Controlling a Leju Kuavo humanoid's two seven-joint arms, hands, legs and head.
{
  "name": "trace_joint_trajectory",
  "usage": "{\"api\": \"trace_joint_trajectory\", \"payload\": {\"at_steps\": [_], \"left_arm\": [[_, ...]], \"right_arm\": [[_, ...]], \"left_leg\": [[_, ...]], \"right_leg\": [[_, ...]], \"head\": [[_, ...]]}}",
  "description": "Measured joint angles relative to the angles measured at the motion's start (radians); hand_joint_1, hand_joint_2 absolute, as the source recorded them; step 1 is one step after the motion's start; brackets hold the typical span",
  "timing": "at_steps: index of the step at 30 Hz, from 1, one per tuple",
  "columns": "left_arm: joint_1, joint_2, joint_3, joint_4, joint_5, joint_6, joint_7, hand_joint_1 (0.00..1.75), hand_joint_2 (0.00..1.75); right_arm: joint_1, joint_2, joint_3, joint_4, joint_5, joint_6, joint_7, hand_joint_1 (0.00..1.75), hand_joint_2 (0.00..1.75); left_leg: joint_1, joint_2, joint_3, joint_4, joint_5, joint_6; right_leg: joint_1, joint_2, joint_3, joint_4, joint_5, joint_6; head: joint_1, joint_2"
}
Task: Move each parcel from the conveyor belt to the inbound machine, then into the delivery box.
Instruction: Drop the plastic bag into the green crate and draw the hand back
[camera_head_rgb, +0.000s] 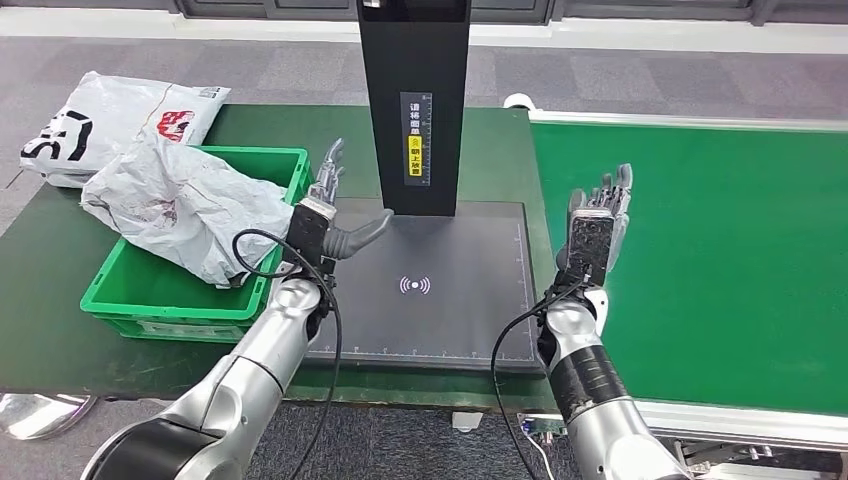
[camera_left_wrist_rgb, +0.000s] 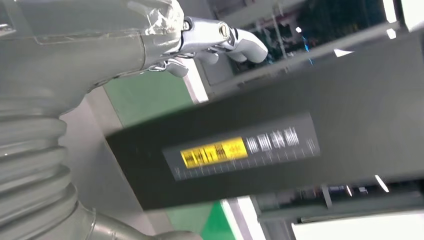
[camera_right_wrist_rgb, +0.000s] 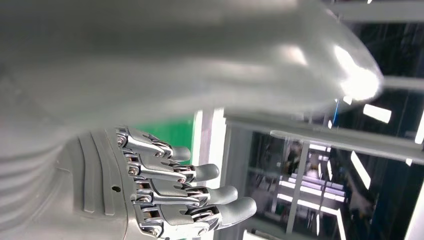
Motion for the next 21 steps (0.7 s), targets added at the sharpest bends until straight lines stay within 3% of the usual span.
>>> {"api": "trace_joint_trajectory", "payload": {"at_steps": [4, 7, 10, 11, 14, 15, 21], "left_arm": [[0.003, -0.015, -0.04, 0.005, 0.012, 0.053, -0.002, 0.0, 1.75], [0.015, -0.022, -0.066, 0.004, 0.045, 0.145, -0.003, 0.0, 1.75], [0.038, -0.029, -0.091, 0.004, 0.07, 0.227, -0.004, 0.0, 0.44], [0.046, -0.031, -0.1, 0.004, 0.074, 0.251, -0.004, 0.0, 0.0], [0.062, -0.042, -0.125, 0.008, 0.095, 0.29, -0.004, 0.0, 1.31], [0.063, -0.047, -0.129, 0.014, 0.103, 0.293, -0.004, 0.0, 1.75], [0.053, -0.074, -0.131, 0.097, 0.113, 0.305, -0.004, 0.0, 1.75]], "right_arm": [[0.003, 0.011, 0.004, 0.006, 0.012, -0.049, -0.001, 0.0, 0.0], [0.014, 0.014, 0.019, 0.001, 0.029, -0.113, -0.002, 0.0, 0.0], [0.026, 0.022, 0.033, -0.001, 0.11, -0.149, -0.002, 0.0, 0.0], [0.028, 0.026, 0.034, 0.0, 0.145, -0.152, -0.002, 0.0, 0.44], [0.03, 0.039, 0.032, 0.01, 0.241, -0.154, -0.002, 0.0, 1.75], [0.03, 0.044, 0.028, 0.015, 0.269, -0.155, -0.002, 0.0, 1.75], [0.029, 0.064, 0.003, 0.042, 0.293, -0.161, -0.001, 0.0, 1.75]], "left_leg": [[0.0, 0.0, 0.0, 0.0, 0.0, 0.0], [0.0, 0.0, 0.0, 0.0, 0.0, 0.0], [0.0, 0.0, 0.0, 0.0, 0.0, 0.0], [0.0, 0.0, 0.0, 0.0, 0.0, 0.0], [0.0, 0.0, -0.001, 0.0, 0.0, 0.0], [0.0, 0.0, -0.001, 0.0, 0.0, 0.0], [0.0, 0.001, -0.001, 0.0, 0.0, 0.0]], "right_leg": [[-0.001, 0.0, 0.0, 0.0, 0.0, 0.0], [-0.001, 0.001, 0.0, 0.0, 0.0, 0.0], [-0.001, 0.001, -0.001, 0.0, 0.0, 0.0], [-0.001, 0.001, -0.001, 0.0, 0.0, 0.0], [-0.001, 0.001, -0.001, 0.0, 0.0, 0.0], [-0.001, 0.001, -0.001, 0.0, 0.0, 0.0], [-0.001, 0.001, -0.001, 0.0, 0.0, 0.0]], "head": [[0.0, 0.0], [0.0, 0.0], [0.0, 0.0], [0.0, 0.0], [0.0, 0.0], [0.0, 0.0], [0.0, 0.0]]}}
